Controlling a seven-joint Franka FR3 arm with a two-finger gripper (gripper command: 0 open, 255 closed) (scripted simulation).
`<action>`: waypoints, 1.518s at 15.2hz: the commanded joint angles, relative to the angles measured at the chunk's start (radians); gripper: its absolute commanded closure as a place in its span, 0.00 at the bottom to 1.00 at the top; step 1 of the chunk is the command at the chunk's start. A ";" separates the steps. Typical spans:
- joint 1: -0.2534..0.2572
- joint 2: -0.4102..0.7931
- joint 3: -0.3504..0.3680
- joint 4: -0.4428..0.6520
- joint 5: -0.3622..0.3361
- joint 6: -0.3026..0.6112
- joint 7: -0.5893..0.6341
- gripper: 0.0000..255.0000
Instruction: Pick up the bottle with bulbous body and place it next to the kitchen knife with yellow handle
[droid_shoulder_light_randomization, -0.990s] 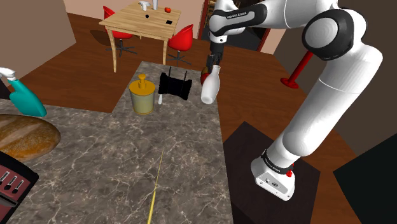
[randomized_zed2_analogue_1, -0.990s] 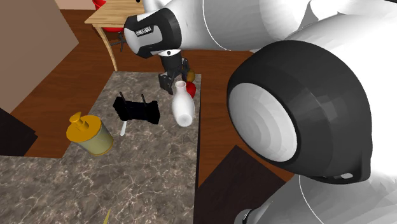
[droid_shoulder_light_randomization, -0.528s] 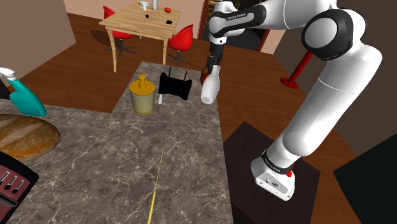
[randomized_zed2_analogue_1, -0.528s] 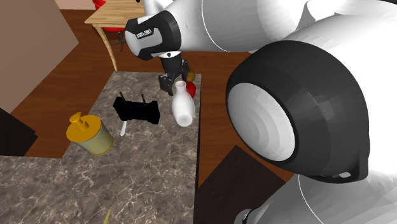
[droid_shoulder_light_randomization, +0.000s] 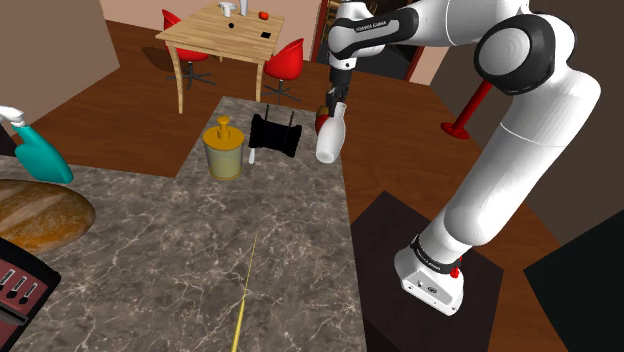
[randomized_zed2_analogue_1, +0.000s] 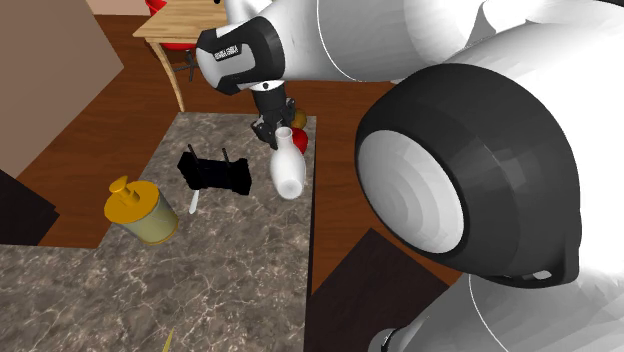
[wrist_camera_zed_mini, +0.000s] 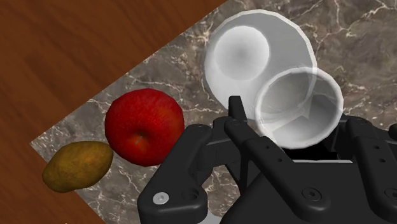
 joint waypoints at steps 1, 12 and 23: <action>0.000 0.000 0.000 0.000 0.000 0.000 0.000 1.00; 0.001 -0.029 0.000 0.085 -0.005 -0.114 -0.001 1.00; 0.002 -0.042 0.000 0.217 -0.006 -0.259 -0.004 1.00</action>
